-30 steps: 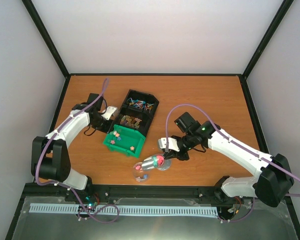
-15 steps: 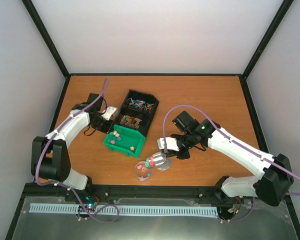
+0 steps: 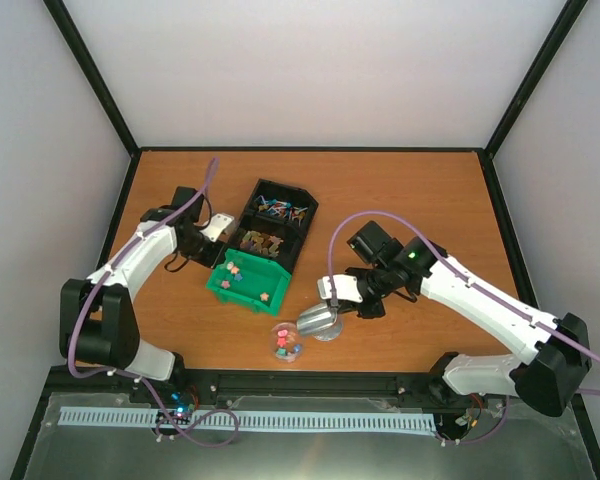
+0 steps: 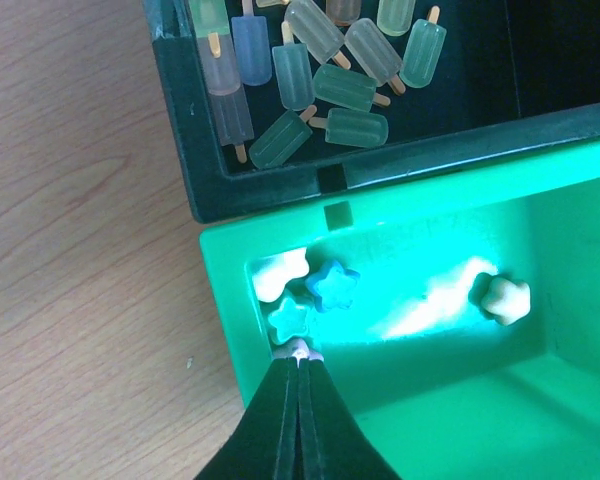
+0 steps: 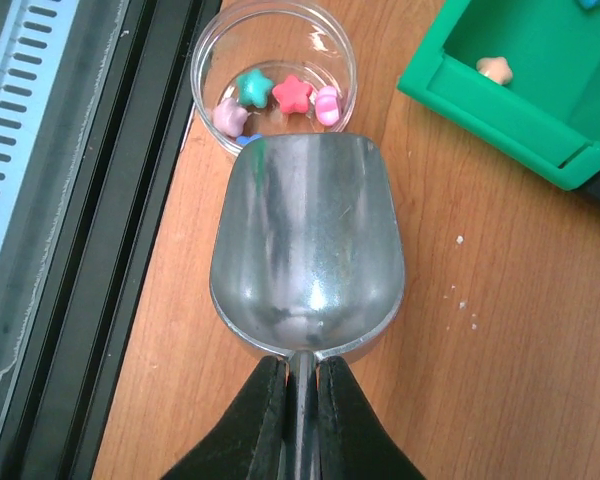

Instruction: Pack the candies

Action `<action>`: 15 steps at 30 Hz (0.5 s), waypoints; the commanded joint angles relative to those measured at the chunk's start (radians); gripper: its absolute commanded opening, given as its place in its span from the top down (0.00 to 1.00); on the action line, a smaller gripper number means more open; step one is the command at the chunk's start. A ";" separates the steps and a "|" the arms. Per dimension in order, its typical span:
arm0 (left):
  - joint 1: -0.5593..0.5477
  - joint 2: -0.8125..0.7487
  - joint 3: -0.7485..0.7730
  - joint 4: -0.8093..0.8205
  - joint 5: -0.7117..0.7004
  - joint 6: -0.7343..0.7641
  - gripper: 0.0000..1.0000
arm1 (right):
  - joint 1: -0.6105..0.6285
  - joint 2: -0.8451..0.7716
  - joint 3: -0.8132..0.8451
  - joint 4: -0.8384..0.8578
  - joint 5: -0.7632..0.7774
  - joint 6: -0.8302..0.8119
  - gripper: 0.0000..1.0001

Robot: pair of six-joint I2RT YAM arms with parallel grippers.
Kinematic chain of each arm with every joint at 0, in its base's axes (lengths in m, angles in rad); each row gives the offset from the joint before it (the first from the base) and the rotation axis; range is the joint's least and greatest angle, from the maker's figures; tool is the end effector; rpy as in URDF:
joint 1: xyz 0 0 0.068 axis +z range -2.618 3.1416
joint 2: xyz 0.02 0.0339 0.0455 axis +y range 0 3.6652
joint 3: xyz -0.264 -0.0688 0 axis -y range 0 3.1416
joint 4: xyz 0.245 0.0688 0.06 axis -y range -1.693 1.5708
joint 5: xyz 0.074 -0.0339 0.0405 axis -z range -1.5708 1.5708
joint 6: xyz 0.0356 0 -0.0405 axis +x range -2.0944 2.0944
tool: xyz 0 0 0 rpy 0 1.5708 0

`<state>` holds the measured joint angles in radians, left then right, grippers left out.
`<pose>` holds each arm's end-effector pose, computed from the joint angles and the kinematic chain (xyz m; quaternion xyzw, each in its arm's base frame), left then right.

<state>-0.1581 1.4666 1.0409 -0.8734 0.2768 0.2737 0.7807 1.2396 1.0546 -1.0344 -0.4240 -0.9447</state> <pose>0.2646 -0.0520 0.2253 0.2285 0.9545 -0.1287 0.1418 0.1479 0.1671 0.2771 -0.7551 0.5981 0.1925 0.1873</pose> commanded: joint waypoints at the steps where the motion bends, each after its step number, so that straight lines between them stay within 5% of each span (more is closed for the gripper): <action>1: 0.000 -0.045 -0.001 -0.031 -0.011 0.048 0.99 | -0.015 -0.017 0.050 0.022 0.027 0.071 0.97; 10: -0.001 -0.144 -0.003 -0.104 0.018 0.074 0.99 | -0.032 0.195 0.249 0.188 0.264 0.336 0.97; 15: 0.000 -0.110 0.090 -0.093 -0.011 0.053 0.68 | -0.055 0.316 0.358 0.202 0.309 0.371 0.97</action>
<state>-0.1581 1.3346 1.0412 -0.9562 0.2733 0.3218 0.7444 1.4879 1.3300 -0.8661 -0.1909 -0.6441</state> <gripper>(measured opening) 0.218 0.064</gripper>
